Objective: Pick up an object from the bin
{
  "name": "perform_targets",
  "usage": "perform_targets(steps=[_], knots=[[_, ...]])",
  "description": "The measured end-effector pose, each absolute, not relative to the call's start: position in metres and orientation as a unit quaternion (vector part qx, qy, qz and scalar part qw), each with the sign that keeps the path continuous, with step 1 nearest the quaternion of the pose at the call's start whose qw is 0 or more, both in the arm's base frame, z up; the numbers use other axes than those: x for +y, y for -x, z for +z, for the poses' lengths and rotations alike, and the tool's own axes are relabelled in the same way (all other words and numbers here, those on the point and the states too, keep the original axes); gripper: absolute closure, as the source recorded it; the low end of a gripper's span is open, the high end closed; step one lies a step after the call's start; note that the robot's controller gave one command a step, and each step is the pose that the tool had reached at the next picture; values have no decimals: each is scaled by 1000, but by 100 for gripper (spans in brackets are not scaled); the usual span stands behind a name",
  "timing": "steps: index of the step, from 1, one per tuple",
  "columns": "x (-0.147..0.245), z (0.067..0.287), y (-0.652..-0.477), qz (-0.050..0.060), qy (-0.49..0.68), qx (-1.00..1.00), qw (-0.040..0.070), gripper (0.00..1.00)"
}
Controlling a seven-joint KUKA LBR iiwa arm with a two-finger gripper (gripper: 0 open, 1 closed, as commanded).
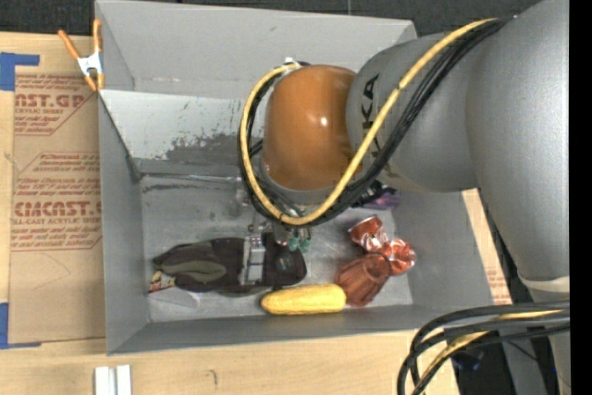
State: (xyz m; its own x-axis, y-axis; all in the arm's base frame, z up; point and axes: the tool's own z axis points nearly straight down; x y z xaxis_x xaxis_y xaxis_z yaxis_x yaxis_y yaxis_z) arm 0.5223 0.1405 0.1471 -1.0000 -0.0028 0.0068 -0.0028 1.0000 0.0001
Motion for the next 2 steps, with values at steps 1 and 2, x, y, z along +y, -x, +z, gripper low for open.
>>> perform_targets(steps=[1, 2], knots=[[140, 152, -524, -1, 0, -1000, 0, 0], [134, 106, -532, -1, -10, -1000, -4, 0]])
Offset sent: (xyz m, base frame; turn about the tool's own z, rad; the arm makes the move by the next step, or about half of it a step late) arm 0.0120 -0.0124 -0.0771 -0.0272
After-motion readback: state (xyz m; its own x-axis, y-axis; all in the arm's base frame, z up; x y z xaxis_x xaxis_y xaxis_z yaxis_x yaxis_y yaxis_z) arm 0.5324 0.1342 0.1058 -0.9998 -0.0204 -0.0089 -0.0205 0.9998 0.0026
